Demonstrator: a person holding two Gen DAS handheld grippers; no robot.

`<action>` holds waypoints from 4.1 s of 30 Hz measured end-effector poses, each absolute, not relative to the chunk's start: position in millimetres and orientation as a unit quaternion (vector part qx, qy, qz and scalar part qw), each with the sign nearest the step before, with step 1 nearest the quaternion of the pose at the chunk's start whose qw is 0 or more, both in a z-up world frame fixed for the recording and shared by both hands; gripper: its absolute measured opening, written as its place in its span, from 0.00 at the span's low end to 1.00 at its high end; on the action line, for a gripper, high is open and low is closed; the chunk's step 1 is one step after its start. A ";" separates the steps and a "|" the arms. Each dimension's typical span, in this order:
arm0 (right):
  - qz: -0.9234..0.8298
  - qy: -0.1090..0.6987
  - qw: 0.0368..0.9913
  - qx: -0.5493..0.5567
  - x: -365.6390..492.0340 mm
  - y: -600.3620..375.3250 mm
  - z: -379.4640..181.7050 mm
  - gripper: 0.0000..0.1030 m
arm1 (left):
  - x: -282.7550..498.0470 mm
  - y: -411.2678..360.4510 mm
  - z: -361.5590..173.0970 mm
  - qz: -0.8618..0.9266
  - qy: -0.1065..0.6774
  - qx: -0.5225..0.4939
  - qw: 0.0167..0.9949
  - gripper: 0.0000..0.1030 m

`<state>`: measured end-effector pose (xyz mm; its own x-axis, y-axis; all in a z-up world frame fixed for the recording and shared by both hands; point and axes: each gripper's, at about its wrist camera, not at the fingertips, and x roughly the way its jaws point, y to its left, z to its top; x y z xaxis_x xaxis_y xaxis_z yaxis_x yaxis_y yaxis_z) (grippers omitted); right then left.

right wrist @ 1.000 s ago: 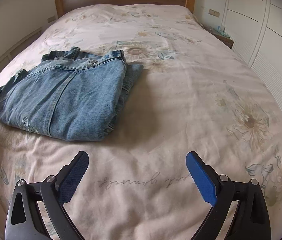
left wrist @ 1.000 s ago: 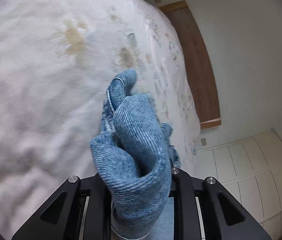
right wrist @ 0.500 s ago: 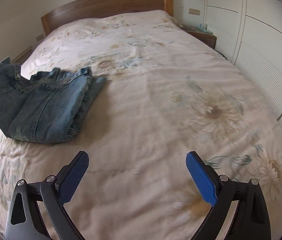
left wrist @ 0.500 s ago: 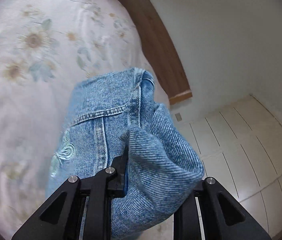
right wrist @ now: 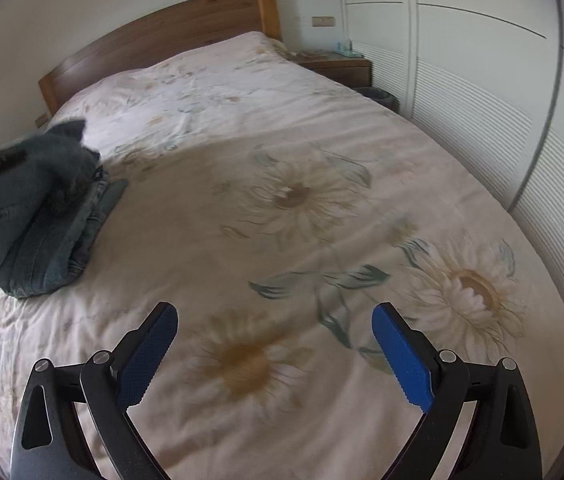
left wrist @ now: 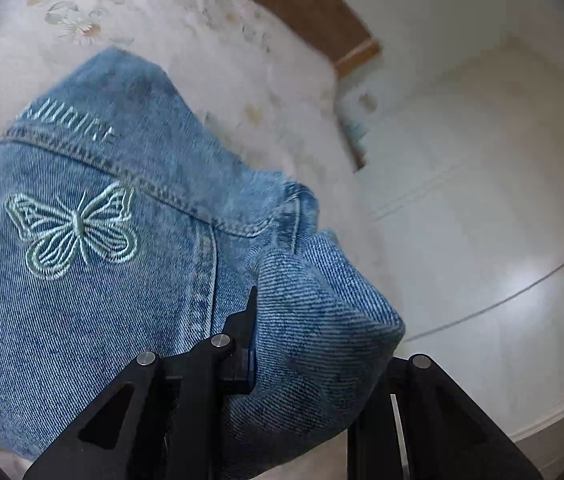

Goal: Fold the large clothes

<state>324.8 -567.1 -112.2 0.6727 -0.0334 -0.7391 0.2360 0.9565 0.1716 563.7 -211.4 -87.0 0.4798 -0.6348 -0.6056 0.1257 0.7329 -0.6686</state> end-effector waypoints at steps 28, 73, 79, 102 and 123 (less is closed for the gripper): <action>0.012 0.402 0.912 0.077 373.4 -469.2 -89.2 0.95 | 533.9 -197.5 -47.0 -0.253 0.402 -0.032 0.880 0.48; 0.163 0.457 0.873 0.050 564.1 -348.8 -131.3 0.87 | 556.4 -99.8 -102.1 -0.278 0.412 -0.026 0.868 0.55; 0.155 0.490 0.850 0.115 567.8 -364.8 -137.3 0.87 | 570.0 -84.0 -120.8 -0.258 0.451 -0.064 0.852 0.68; 0.278 0.455 0.816 0.225 605.6 -336.2 -110.8 0.23 | 588.7 -46.4 -81.2 -0.332 0.436 -0.169 0.819 0.32; 0.176 0.524 0.810 0.192 597.6 -309.1 -148.2 0.65 | 534.7 59.8 -75.0 -0.176 0.466 -0.097 0.861 0.58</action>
<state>597.6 -309.1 -148.2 0.3877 0.4874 -0.7824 -0.0839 0.8639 0.4966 534.7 59.8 -75.0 0.5028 -0.3942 -0.7693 0.2139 0.9190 -0.3311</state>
